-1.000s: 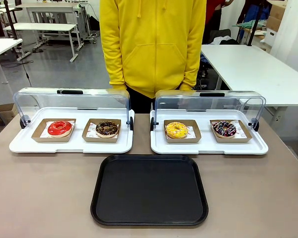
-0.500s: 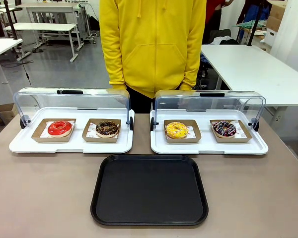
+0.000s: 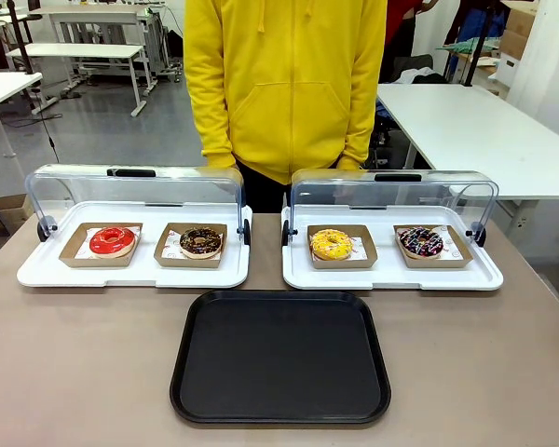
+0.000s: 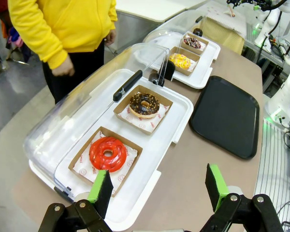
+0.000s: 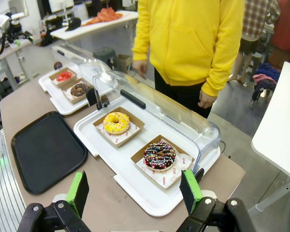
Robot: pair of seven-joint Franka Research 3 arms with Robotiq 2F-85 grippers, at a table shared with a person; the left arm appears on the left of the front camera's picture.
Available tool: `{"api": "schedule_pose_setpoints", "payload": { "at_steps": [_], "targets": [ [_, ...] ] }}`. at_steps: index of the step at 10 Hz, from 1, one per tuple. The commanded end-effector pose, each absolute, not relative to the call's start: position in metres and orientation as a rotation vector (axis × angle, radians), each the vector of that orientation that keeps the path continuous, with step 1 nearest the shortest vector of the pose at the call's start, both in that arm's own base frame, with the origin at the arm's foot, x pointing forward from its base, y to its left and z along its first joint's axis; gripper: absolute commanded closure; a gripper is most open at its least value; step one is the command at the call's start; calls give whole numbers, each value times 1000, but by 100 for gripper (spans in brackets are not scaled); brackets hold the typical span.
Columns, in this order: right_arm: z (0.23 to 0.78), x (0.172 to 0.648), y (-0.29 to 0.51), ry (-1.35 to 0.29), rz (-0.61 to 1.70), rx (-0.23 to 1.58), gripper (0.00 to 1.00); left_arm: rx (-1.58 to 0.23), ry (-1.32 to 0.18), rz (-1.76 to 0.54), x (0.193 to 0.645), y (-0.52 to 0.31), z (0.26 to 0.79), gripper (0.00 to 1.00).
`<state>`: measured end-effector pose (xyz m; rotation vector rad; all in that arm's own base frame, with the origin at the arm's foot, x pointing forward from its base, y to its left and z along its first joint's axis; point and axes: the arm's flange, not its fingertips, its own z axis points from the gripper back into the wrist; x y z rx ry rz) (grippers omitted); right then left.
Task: Move the second donut from the left to the tray.
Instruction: Pick up the Paper togo box containing the Donut indicated by the person and place it on the Handle tray.
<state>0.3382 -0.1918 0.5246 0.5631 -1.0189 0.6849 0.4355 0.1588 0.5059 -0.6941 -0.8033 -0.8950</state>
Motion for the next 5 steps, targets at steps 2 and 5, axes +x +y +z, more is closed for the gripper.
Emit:
{"api": "schedule_pose_setpoints", "payload": {
  "at_steps": [2,5],
  "targets": [
    [525,342,-192,-1050,699,562,0,-702,-807,-900,435,158,507,0],
    [525,342,-192,-1050,699,562,0,-702,-807,-900,435,158,507,0]
  ]
}}
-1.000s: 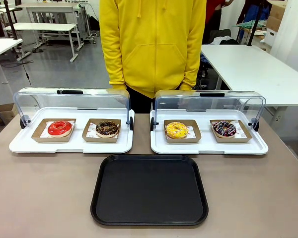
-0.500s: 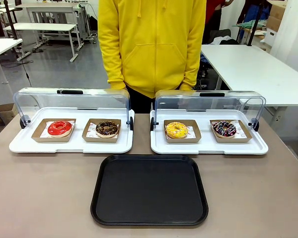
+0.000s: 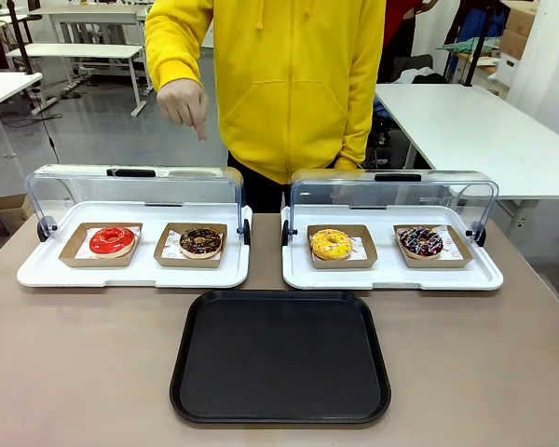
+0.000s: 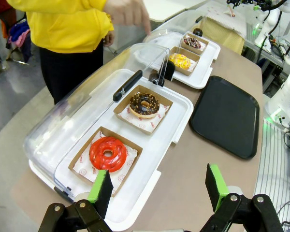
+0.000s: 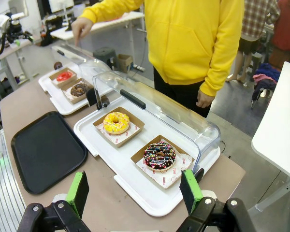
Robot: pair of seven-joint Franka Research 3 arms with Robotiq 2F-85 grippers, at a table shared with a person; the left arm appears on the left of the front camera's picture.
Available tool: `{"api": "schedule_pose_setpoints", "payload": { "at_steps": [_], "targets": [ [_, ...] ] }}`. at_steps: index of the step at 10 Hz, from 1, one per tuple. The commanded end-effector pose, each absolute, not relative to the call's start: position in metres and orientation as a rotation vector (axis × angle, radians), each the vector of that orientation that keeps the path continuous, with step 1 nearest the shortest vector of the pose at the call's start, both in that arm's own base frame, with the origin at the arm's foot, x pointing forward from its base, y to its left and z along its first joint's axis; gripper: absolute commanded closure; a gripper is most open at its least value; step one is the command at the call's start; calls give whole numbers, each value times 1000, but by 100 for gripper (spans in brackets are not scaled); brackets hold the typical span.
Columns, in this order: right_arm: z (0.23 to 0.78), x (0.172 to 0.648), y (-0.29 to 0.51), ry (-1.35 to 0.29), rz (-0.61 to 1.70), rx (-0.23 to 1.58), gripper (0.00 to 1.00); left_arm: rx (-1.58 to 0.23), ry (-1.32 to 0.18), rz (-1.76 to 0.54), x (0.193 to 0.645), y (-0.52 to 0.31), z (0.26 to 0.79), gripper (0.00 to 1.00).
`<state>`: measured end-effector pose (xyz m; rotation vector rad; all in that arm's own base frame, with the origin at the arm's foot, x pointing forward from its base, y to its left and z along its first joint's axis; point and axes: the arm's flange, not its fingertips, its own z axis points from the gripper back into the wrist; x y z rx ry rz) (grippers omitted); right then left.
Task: Move the second donut from the left to the tray.
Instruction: Pick up the Paper togo box containing the Donut indicated by the person and place it on the Handle tray.
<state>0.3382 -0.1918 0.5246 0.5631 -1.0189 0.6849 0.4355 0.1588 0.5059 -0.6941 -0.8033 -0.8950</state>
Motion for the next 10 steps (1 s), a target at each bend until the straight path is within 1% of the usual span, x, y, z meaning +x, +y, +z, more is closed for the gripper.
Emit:
{"api": "schedule_pose_setpoints", "payload": {
  "at_steps": [1,10],
  "targets": [
    [525,342,-192,-1050,699,562,0,-702,-807,-900,435,158,507,0],
    [525,342,-192,-1050,699,562,0,-702,-807,-900,435,158,507,0]
  ]
}}
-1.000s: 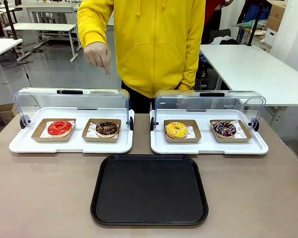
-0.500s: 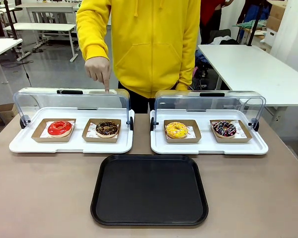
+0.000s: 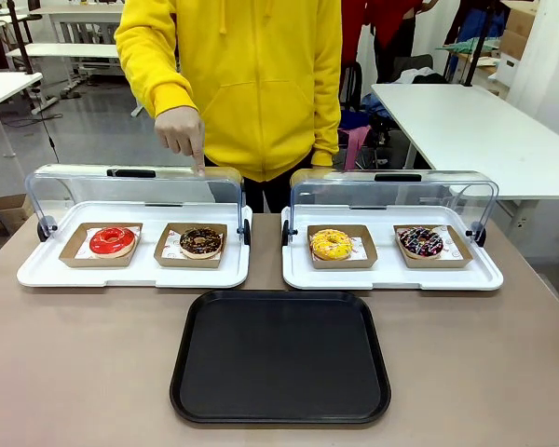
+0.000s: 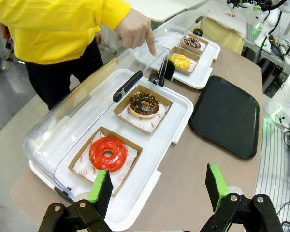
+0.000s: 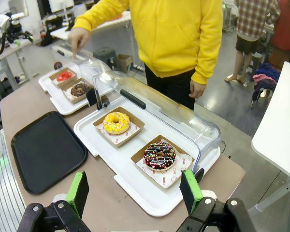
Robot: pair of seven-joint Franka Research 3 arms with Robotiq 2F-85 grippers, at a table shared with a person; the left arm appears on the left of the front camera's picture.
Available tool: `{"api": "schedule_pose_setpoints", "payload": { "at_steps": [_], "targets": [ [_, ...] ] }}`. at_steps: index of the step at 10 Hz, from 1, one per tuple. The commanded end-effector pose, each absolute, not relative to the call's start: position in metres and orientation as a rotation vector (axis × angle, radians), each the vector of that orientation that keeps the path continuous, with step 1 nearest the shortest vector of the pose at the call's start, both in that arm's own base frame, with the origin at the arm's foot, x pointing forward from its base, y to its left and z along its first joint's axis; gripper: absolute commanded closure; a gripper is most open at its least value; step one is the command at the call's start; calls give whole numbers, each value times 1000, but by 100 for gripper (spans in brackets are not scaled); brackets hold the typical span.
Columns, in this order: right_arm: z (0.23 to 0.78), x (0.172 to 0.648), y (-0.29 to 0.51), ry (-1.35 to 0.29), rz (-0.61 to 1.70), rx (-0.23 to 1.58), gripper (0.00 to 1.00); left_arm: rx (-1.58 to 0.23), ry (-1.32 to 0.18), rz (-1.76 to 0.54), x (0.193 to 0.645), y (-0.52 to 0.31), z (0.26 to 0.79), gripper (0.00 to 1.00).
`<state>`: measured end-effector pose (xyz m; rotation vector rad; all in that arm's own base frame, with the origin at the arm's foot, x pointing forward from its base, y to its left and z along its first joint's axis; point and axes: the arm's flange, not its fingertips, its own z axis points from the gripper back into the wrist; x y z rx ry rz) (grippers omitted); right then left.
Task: Move the second donut from the left to the tray.
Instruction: Pick up the Paper togo box containing the Donut indicated by the person and place it on the Handle tray.
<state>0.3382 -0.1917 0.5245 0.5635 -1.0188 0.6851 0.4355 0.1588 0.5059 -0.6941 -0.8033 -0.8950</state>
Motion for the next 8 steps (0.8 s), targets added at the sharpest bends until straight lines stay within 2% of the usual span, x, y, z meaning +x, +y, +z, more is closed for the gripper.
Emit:
{"api": "schedule_pose_setpoints", "payload": {
  "at_steps": [1,6,8],
  "targets": [
    [525,342,-192,-1050,699,562,0,-702,-807,-900,435,158,507,0],
    [525,342,-192,-1050,699,562,0,-694,-803,-895,435,159,506,0],
    [525,342,-192,-1050,699,562,0,-599,-728,-1045,448,119,535,0]
  ]
}}
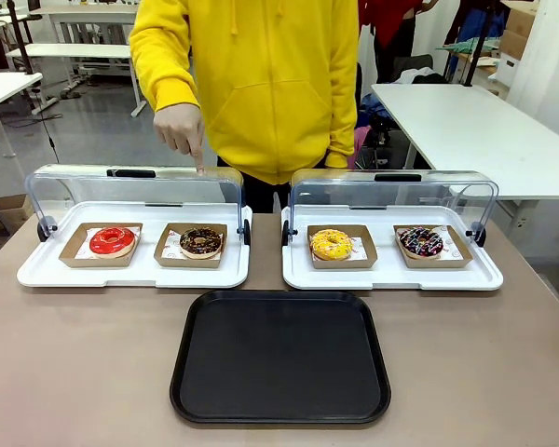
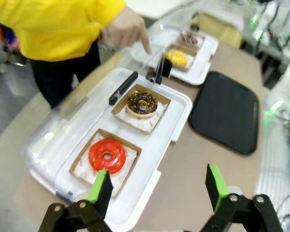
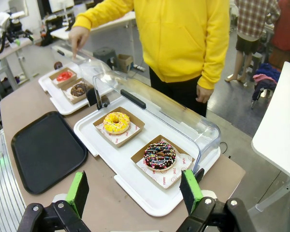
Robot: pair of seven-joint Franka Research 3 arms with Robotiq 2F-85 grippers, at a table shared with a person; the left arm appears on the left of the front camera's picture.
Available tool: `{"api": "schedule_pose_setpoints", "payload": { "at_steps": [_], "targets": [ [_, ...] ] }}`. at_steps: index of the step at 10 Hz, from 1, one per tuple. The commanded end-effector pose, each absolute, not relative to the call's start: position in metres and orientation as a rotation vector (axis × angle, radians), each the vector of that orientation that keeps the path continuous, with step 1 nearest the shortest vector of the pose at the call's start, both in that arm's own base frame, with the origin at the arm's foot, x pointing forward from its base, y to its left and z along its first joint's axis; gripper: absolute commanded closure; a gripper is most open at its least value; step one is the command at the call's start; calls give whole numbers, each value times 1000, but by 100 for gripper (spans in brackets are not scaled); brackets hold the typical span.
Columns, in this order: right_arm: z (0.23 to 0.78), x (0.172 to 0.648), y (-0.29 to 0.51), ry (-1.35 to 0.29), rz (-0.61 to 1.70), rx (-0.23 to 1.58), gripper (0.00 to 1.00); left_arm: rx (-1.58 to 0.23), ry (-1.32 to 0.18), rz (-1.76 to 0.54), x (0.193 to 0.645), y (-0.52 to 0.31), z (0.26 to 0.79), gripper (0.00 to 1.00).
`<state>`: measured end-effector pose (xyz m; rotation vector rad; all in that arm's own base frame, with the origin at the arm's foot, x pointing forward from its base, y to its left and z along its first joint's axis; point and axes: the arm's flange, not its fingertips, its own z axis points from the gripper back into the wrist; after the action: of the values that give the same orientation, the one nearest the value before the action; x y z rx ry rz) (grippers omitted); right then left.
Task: Move the second donut from the left to the tray.
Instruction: Pick up the Paper togo box containing the Donut indicated by the person and place it on the Handle tray.
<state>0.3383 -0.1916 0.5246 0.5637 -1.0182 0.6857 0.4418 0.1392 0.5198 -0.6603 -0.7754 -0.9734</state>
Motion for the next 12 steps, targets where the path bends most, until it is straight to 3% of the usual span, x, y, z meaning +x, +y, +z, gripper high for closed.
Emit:
{"api": "schedule_pose_setpoints", "payload": {
  "at_steps": [1,5,8,10,12],
  "targets": [
    [525,342,-192,-1050,699,562,0,-562,-663,-1101,457,94,548,0],
    [525,342,-192,-1050,699,562,0,-306,-322,-1287,493,-15,563,0],
    [525,342,-192,-1050,699,562,0,-228,-152,-1404,507,-80,525,0],
    [525,342,-192,-1050,699,562,0,-196,-135,-1465,498,-108,497,0],
    [525,342,-192,-1050,699,562,0,-129,-209,-1479,490,-127,473,0]
  ]
}}
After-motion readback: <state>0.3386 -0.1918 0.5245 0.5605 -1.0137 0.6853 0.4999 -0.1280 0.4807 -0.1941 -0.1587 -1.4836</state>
